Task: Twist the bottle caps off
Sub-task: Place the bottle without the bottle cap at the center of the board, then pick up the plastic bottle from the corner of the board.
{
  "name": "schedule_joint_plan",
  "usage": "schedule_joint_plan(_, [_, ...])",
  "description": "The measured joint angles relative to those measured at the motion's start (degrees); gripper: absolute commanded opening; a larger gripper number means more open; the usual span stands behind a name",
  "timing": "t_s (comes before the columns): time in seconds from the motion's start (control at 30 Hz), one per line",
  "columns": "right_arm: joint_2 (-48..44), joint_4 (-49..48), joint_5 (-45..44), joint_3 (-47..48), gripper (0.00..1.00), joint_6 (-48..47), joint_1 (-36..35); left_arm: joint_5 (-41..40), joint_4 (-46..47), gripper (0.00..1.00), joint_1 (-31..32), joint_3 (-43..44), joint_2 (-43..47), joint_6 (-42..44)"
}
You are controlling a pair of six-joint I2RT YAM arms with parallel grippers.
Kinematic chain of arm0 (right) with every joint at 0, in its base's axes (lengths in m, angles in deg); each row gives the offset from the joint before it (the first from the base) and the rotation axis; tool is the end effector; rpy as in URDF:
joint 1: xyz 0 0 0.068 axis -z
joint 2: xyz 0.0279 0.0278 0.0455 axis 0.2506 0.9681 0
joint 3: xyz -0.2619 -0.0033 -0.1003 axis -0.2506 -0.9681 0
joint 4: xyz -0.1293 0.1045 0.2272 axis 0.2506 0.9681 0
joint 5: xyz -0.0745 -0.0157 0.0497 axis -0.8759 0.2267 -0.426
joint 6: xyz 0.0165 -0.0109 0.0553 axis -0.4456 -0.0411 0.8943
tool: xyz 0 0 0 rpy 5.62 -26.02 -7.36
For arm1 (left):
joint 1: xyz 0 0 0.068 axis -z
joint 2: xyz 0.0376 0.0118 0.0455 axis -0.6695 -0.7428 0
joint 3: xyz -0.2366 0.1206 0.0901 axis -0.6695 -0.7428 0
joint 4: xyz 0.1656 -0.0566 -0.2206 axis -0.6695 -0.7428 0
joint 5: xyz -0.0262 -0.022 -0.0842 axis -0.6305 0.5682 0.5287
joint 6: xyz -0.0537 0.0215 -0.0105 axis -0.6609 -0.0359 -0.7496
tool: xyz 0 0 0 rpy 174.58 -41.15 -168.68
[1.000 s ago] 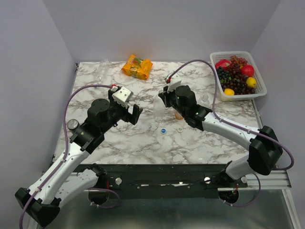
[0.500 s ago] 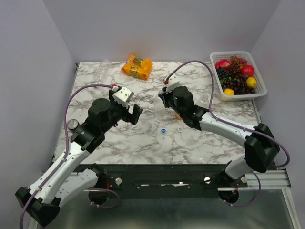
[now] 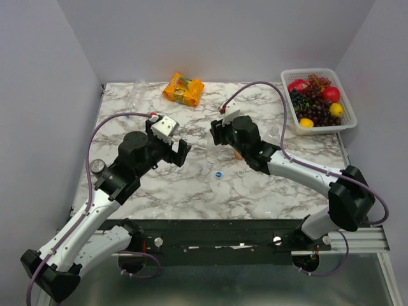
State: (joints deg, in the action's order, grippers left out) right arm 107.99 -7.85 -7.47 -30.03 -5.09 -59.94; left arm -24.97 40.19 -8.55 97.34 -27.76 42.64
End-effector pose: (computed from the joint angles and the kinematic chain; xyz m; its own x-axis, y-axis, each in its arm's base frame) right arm 0.2739 0.2611 0.2876 -0.1933 -0.1625 -0.9676 -0.4905 0.8701 -0.0482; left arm 0.1755 -0.1186 0.3620 -0.1809 0.1088 -0.9775 0.5921 0.8056 -0.0199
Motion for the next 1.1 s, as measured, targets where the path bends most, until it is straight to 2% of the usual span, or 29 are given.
schedule_joint_plan(0.17, [-0.7, 0.9, 0.9, 0.0, 0.72, 0.1, 0.0, 0.0, 0.0, 0.99, 0.0, 0.0, 0.0, 0.0])
schedule_joint_plan(0.57, [-4.1, 2.7, 3.8, 1.7, 0.73, 0.0, 0.0, -0.1, 0.0, 0.99, 0.0, 0.0, -0.6, 0.0])
schedule_joint_plan(0.7, [-6.3, 3.7, 5.5, 2.3, 0.73, 0.0, 0.0, -0.1, 0.0, 0.99, -2.1, 0.0, -2.3, 0.0])
schedule_joint_plan(0.9, [-10.9, 7.7, 7.8, 4.7, 0.73, 0.9, 0.0, 1.4, -0.6, 0.99, -13.2, 1.8, -10.1, -0.9])
schedule_joint_plan(1.1, [-18.3, 11.4, 10.1, 6.8, 0.73, 2.7, 0.0, 4.0, -0.2, 0.99, -30.1, 8.9, -22.4, -4.0])
